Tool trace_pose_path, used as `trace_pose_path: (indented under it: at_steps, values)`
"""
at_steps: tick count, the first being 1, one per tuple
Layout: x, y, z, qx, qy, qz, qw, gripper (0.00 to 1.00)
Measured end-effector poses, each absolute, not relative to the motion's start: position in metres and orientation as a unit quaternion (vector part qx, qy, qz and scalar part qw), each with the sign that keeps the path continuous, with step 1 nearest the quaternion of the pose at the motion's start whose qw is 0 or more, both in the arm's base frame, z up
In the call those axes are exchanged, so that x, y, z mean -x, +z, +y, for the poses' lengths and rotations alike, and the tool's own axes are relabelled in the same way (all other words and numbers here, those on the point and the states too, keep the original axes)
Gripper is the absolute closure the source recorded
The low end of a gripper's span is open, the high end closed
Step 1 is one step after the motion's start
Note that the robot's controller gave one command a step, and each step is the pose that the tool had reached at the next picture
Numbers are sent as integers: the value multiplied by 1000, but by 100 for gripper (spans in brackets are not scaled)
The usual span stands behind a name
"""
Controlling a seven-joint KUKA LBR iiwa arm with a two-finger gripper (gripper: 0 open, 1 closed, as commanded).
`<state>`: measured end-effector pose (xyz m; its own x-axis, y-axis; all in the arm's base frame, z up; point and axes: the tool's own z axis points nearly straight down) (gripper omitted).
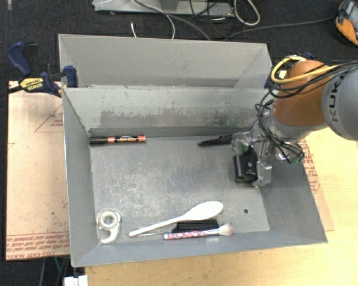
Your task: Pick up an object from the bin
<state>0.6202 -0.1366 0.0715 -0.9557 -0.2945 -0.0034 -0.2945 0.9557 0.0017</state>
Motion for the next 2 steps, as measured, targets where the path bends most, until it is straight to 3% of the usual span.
trace_pose_path:
  at_steps: [2]
  values:
    - [-621, 72, -136, 154, 2, 988, 2, 0]
